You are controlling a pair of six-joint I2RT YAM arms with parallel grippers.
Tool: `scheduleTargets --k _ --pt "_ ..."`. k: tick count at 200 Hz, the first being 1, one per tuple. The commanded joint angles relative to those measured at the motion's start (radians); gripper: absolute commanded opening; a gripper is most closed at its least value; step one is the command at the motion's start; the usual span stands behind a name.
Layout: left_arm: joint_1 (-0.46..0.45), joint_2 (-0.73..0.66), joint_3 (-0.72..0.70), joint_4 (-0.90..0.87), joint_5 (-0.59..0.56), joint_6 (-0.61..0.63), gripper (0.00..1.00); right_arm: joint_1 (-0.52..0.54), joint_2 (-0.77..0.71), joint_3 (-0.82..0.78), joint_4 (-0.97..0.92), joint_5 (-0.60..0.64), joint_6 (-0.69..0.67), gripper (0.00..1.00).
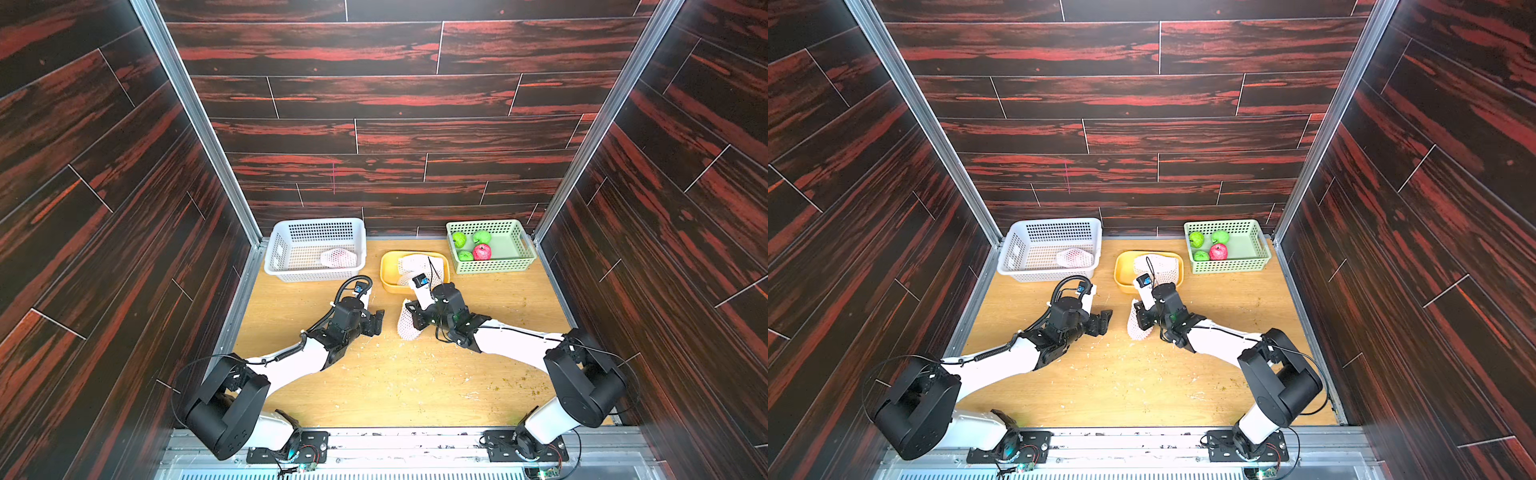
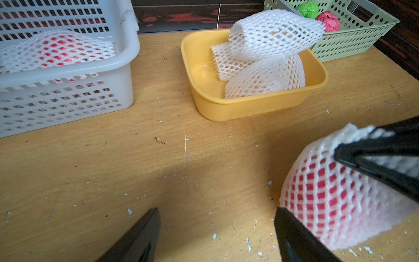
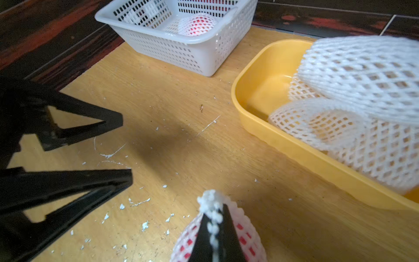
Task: Remove foam nets from apples
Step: Remove the foam net from the apple.
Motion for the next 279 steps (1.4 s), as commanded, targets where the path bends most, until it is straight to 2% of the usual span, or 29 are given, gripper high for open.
scheduleTargets --k 1,42,50,88,121,152,181,248,279 --pt "0.002 0.016 -0.001 0.024 -0.001 -0.007 0.84 0.012 0.031 0.054 -0.052 -0.013 -0.018 0.00" --pt "0.003 0.018 0.004 0.015 0.000 -0.002 0.84 0.012 0.063 0.036 -0.011 -0.026 -0.007 0.00" --pt "0.003 0.020 0.002 0.016 -0.003 -0.003 0.84 0.011 0.062 0.029 -0.003 -0.027 -0.006 0.10" --pt "0.002 0.023 0.008 0.016 -0.002 -0.006 0.85 0.012 0.062 0.013 0.024 -0.056 -0.020 0.39" --pt "0.002 0.020 0.010 0.007 -0.009 -0.004 0.85 0.010 0.003 -0.005 0.027 -0.040 -0.012 0.61" --pt "0.002 0.020 0.010 0.008 -0.008 0.000 0.85 -0.012 -0.053 -0.029 0.039 -0.051 -0.013 0.72" --pt "0.002 0.021 0.013 0.010 0.000 0.001 0.85 -0.016 -0.005 -0.037 0.049 -0.083 -0.064 0.83" --pt "0.002 0.016 0.003 0.018 0.003 -0.006 0.85 -0.015 0.103 -0.049 0.120 -0.089 -0.094 0.84" --pt "0.002 0.020 0.007 0.016 0.005 -0.005 0.85 -0.015 0.135 -0.039 0.131 -0.074 -0.098 0.73"
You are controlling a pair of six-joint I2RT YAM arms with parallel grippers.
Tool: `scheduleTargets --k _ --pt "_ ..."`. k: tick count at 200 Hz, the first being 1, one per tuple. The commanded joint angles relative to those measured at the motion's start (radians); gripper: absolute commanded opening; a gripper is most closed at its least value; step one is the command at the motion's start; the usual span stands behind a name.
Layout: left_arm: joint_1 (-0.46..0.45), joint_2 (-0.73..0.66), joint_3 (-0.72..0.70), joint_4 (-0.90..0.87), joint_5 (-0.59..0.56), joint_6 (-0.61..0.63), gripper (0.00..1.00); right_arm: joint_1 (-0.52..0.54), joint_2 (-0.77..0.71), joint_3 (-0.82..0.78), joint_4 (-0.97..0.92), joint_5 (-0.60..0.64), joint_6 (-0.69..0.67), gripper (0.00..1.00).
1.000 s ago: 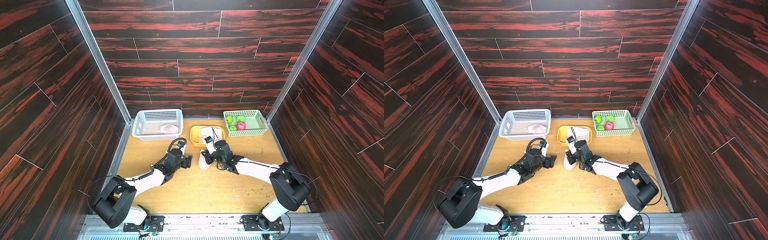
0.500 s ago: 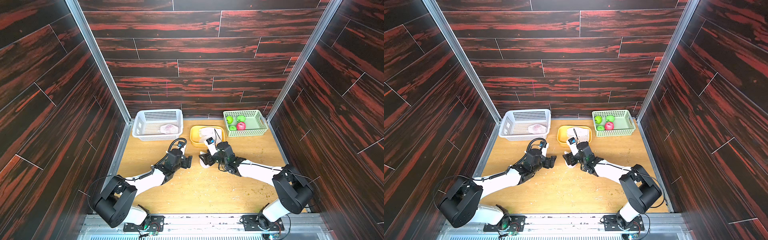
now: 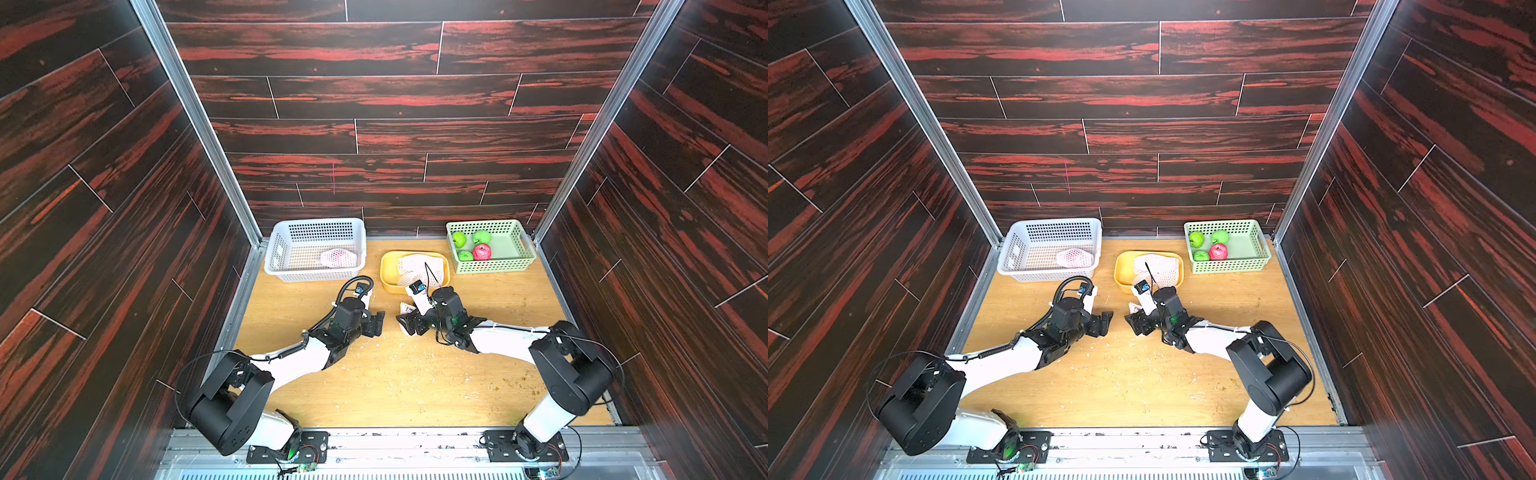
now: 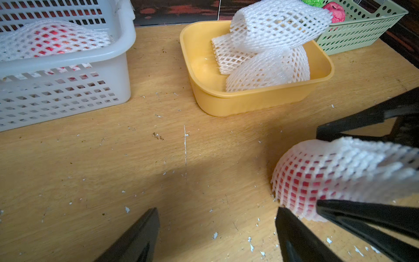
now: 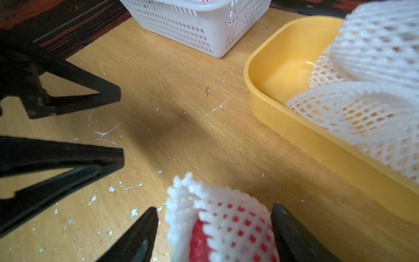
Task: Remove foam nets from apples
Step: Remove the foam net from the apple.
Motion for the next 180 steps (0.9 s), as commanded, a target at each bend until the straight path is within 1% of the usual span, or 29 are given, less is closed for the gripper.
scheduleTargets --k 1,11,26,36,50,61,73,99,123,143,160,180 --pt "0.002 -0.003 0.007 0.011 0.003 -0.005 0.85 0.001 0.038 0.007 0.021 0.005 -0.010 0.73" --pt "0.002 -0.003 0.008 0.009 0.001 -0.004 0.85 0.001 0.038 0.008 0.024 0.001 -0.008 0.66" --pt "0.001 -0.002 0.009 0.006 -0.003 -0.004 0.85 0.000 0.039 0.011 0.025 -0.003 -0.006 0.60" --pt "0.003 -0.002 0.008 0.005 -0.002 -0.004 0.85 0.000 0.035 0.011 0.023 -0.009 -0.004 0.54" --pt "0.002 -0.005 0.008 0.002 -0.003 -0.001 0.85 0.000 0.026 0.016 0.015 -0.023 -0.003 0.42" --pt "0.002 -0.008 0.005 0.002 -0.010 0.000 0.85 0.000 0.016 0.018 0.010 -0.029 -0.001 0.37" --pt "0.002 -0.008 0.006 0.002 -0.014 0.002 0.85 0.000 0.003 0.019 0.004 -0.035 0.000 0.33" --pt "0.003 -0.009 0.010 0.001 -0.015 0.005 0.85 0.000 -0.023 0.030 -0.027 -0.046 -0.003 0.29" --pt "0.002 -0.010 0.013 -0.003 -0.017 0.009 0.85 0.000 -0.059 0.026 -0.038 -0.045 -0.009 0.17" --pt "0.002 -0.014 0.011 -0.002 -0.021 0.009 0.85 0.000 -0.088 0.024 -0.047 -0.044 -0.013 0.14" --pt "0.003 -0.018 0.010 -0.002 -0.023 0.009 0.85 0.000 -0.105 0.027 -0.062 -0.054 -0.015 0.06" --pt "0.001 -0.024 0.006 -0.002 -0.029 0.009 0.85 -0.001 -0.123 0.027 -0.070 -0.063 -0.012 0.04"
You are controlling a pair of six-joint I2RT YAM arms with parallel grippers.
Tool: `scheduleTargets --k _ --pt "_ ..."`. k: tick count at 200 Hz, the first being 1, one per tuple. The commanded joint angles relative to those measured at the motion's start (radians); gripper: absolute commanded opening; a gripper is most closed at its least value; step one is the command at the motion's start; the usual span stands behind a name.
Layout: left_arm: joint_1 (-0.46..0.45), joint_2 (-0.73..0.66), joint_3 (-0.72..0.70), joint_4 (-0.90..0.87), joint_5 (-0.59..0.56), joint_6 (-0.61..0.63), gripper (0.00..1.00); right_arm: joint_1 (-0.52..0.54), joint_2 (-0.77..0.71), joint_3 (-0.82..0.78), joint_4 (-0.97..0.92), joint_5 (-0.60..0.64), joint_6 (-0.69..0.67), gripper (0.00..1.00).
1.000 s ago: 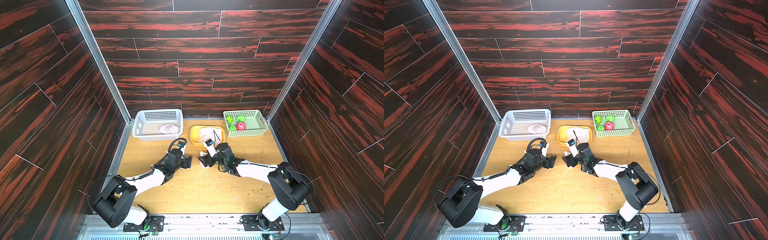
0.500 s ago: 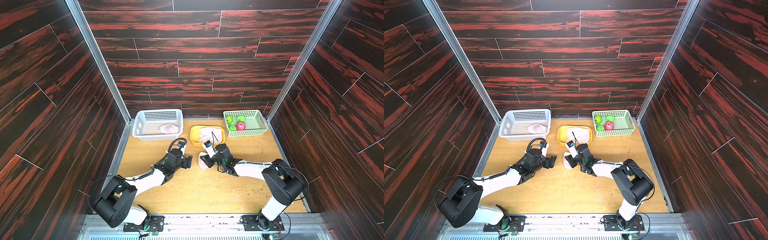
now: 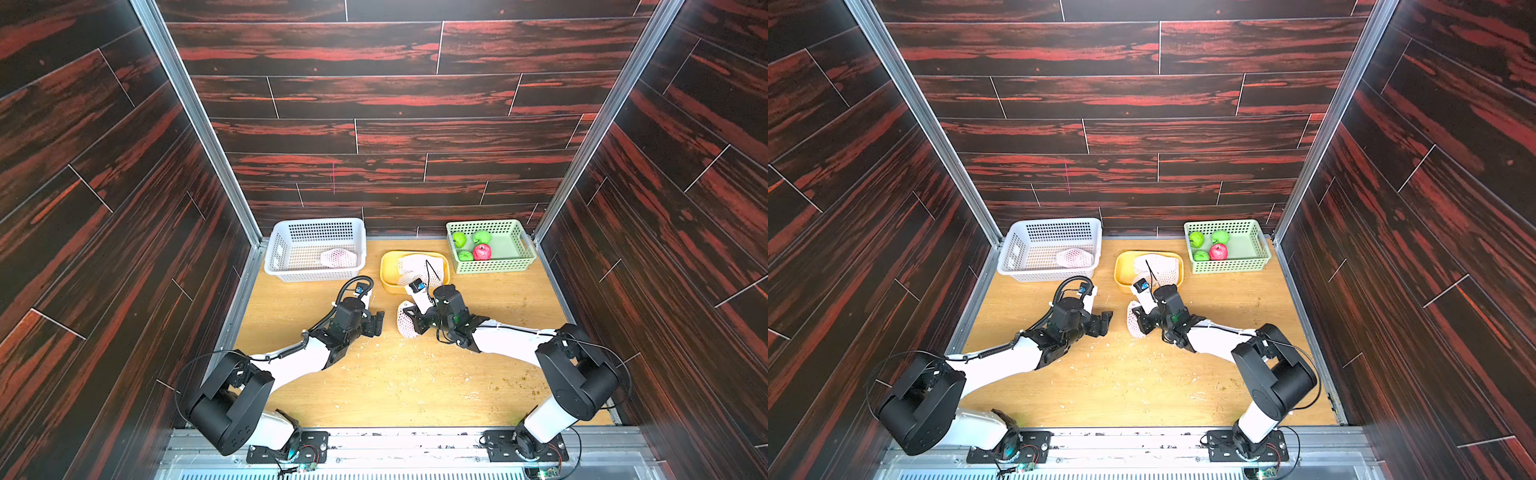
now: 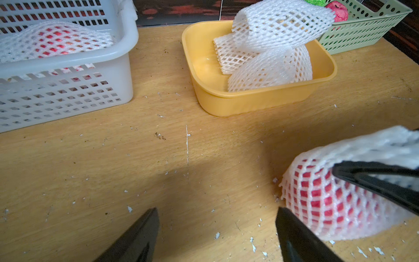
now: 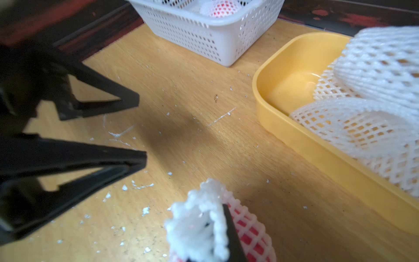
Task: Remove foam nets from apples
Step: Remove the foam net from the apple.
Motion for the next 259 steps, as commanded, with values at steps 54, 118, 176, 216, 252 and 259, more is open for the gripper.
scheduleTargets --k 54,118,176,216,252,259 --pt "0.002 -0.049 -0.002 0.000 -0.031 0.010 0.86 -0.034 -0.038 0.034 -0.062 -0.003 0.039 0.00" --pt "0.003 -0.042 -0.003 0.012 -0.033 0.008 0.86 -0.022 -0.034 0.034 -0.041 0.011 0.078 0.00" --pt "0.003 -0.037 0.014 0.004 -0.031 0.013 0.86 0.009 -0.053 0.123 -0.173 0.073 0.069 0.00" --pt "0.002 -0.062 0.013 0.014 -0.038 0.014 0.86 -0.058 -0.100 0.261 -0.263 -0.117 0.159 0.00" --pt "0.002 -0.078 0.013 0.044 -0.050 0.012 0.86 -0.154 -0.029 0.418 -0.231 -0.271 0.304 0.00" --pt "0.002 -0.078 0.014 0.050 -0.051 0.010 0.86 -0.184 0.008 0.456 -0.215 -0.323 0.353 0.00"
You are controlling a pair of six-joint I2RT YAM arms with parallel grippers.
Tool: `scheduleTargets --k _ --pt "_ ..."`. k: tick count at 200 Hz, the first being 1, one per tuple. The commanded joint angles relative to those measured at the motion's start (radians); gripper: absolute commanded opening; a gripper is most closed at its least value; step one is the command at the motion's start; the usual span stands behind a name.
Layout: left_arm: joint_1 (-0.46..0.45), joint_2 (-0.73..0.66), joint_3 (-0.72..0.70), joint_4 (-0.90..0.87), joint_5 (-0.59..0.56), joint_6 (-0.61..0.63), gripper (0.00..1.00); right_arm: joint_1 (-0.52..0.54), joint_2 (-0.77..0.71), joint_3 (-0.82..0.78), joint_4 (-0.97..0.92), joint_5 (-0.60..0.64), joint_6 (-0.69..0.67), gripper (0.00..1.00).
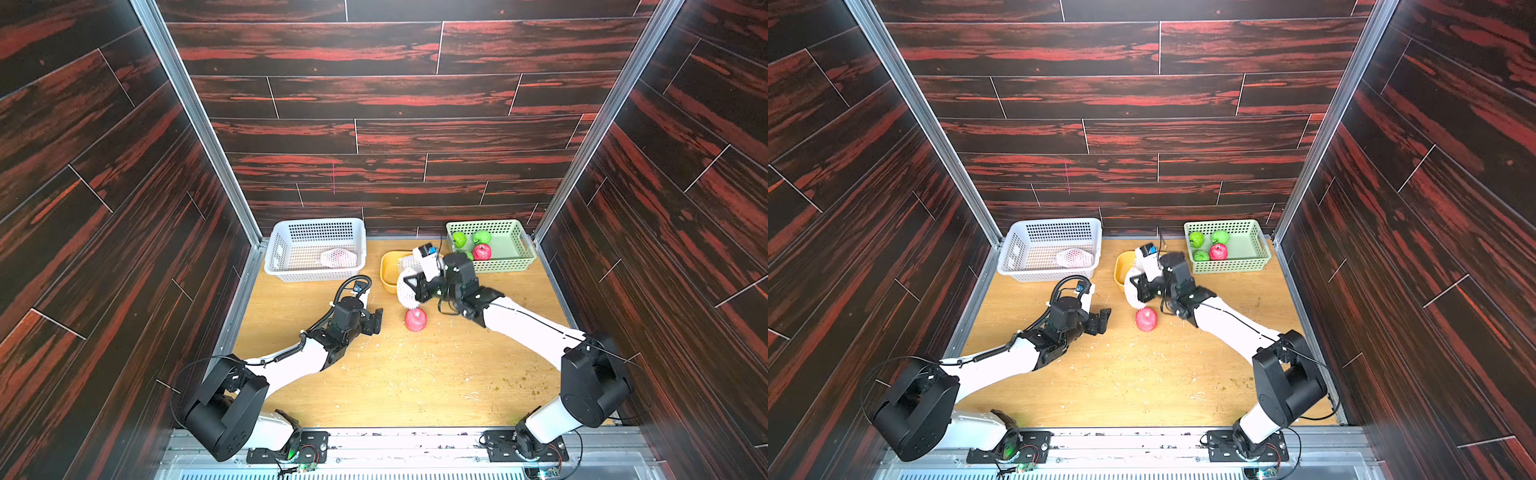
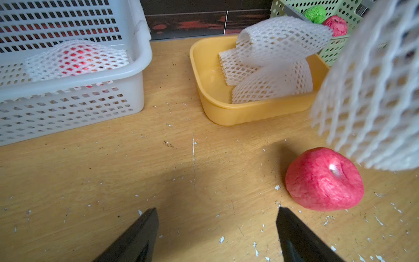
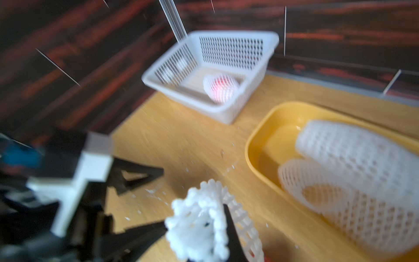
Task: Remove foam nets from apples
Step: Remove the foam net from the apple, then place the foam net into the storage box.
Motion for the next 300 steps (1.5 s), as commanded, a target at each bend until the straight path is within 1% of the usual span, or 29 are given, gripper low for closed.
scheduleTargets --k 1,14,26,46,57,77,105,126,146,164,212,249,268,300 --pt "0.003 -0.033 0.014 0.044 -0.019 0.002 0.86 -0.078 0.057 0.109 0.027 -0.185 0.165 0.00" --pt "0.003 -0.031 0.023 0.044 -0.016 0.002 0.86 -0.119 0.136 0.188 0.038 -0.243 0.224 0.00" --pt "0.003 -0.035 0.027 0.037 -0.014 0.004 0.86 -0.141 0.220 0.275 0.007 -0.280 0.252 0.00" --pt "0.003 -0.050 0.020 0.034 -0.019 0.007 0.87 -0.175 0.327 0.371 -0.001 -0.308 0.311 0.00" --pt "0.003 -0.053 0.016 0.030 -0.028 0.006 0.87 -0.201 0.377 0.397 0.033 -0.342 0.374 0.00" --pt "0.003 -0.064 0.007 0.023 -0.029 0.007 0.87 -0.244 0.448 0.412 0.072 -0.353 0.458 0.00" --pt "0.003 -0.058 0.005 0.022 -0.033 0.011 0.87 -0.264 0.578 0.471 0.050 -0.372 0.484 0.00" --pt "0.003 -0.043 0.015 0.019 -0.027 0.015 0.87 -0.273 0.672 0.517 0.069 -0.383 0.523 0.00" --pt "0.003 -0.036 0.026 0.020 -0.014 0.016 0.87 -0.272 0.737 0.573 0.067 -0.367 0.543 0.00" --pt "0.004 -0.034 0.033 0.020 -0.013 0.019 0.87 -0.266 0.791 0.618 0.078 -0.379 0.579 0.00" --pt "0.003 -0.038 0.022 0.017 -0.023 0.024 0.87 -0.218 0.841 0.649 0.065 -0.319 0.575 0.00" --pt "0.003 -0.038 0.015 0.019 -0.025 0.025 0.87 -0.195 0.878 0.687 -0.012 -0.256 0.520 0.00" --pt "0.003 -0.037 0.015 0.023 -0.023 0.026 0.87 -0.188 0.899 0.704 -0.056 -0.203 0.487 0.00" --pt "0.003 -0.032 0.017 0.020 -0.023 0.026 0.87 -0.186 0.900 0.695 -0.094 -0.129 0.457 0.00"
